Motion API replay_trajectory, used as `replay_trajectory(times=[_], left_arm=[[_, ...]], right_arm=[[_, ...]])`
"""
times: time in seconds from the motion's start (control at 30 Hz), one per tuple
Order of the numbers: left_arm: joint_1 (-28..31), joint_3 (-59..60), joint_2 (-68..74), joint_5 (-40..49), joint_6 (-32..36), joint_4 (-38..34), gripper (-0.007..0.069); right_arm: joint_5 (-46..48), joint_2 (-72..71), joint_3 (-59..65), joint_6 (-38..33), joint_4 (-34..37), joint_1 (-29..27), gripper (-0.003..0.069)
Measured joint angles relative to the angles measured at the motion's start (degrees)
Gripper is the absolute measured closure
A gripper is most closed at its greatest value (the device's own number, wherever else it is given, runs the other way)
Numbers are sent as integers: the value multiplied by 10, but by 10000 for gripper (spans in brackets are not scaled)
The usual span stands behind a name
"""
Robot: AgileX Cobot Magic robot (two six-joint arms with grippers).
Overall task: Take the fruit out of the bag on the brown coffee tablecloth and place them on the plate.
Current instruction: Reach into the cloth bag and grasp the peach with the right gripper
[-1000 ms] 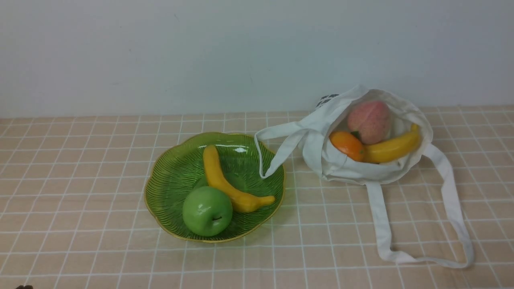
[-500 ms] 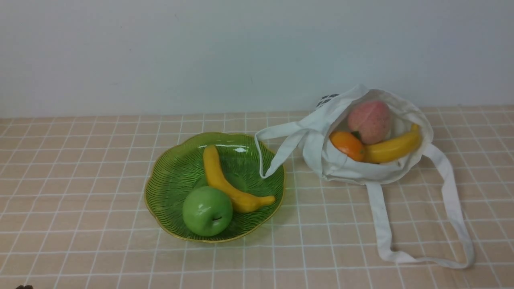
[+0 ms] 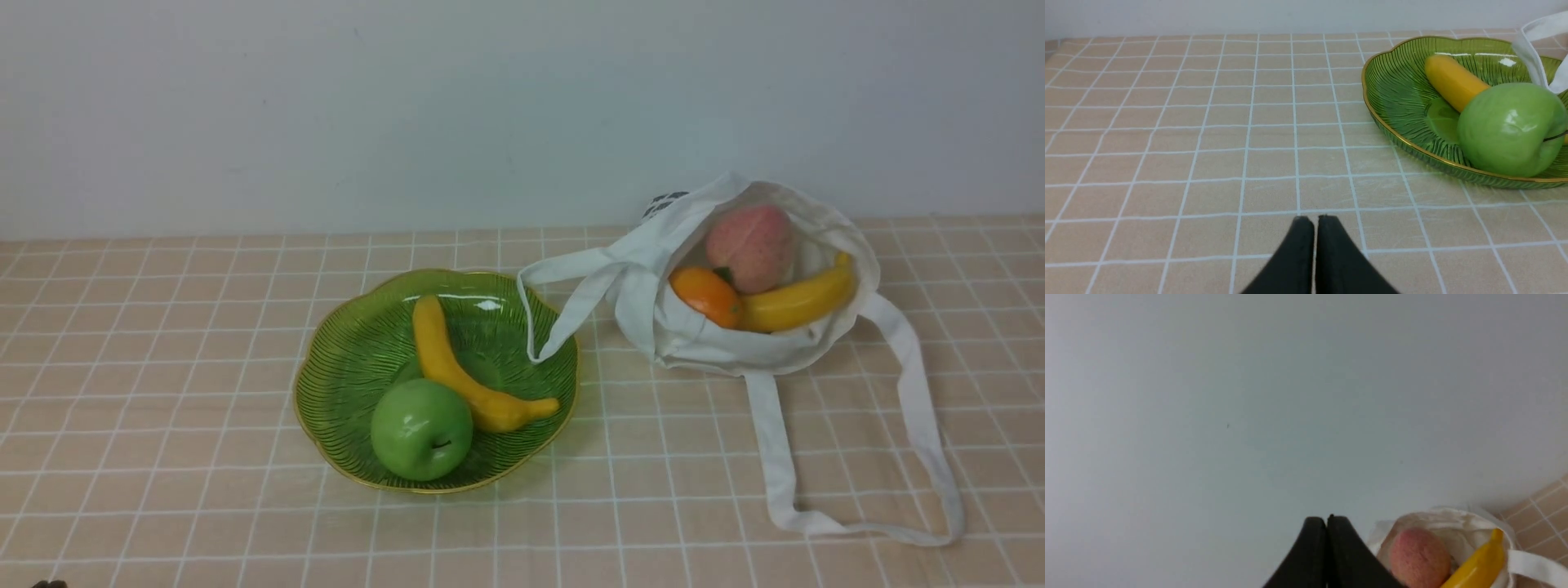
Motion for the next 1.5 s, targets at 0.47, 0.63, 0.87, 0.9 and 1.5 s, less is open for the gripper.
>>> replay_trajectory(times=[0.47, 0.63, 0.87, 0.9, 1.5], left_arm=[[0, 0, 0, 0, 0, 0, 632], [0, 0, 0, 0, 0, 0, 632], [0, 0, 0, 0, 0, 0, 632], [0, 0, 0, 0, 0, 0, 632], [0, 0, 0, 0, 0, 0, 632]], right_arm=[[198, 530, -321, -132, -160, 0, 669], [227, 701, -441, -133, -184, 9, 646], [244, 850, -566, -122, -256, 60, 517], [245, 877, -589, -107, -268, 64, 459], [152, 1027, -632, -71, -204, 69, -10]])
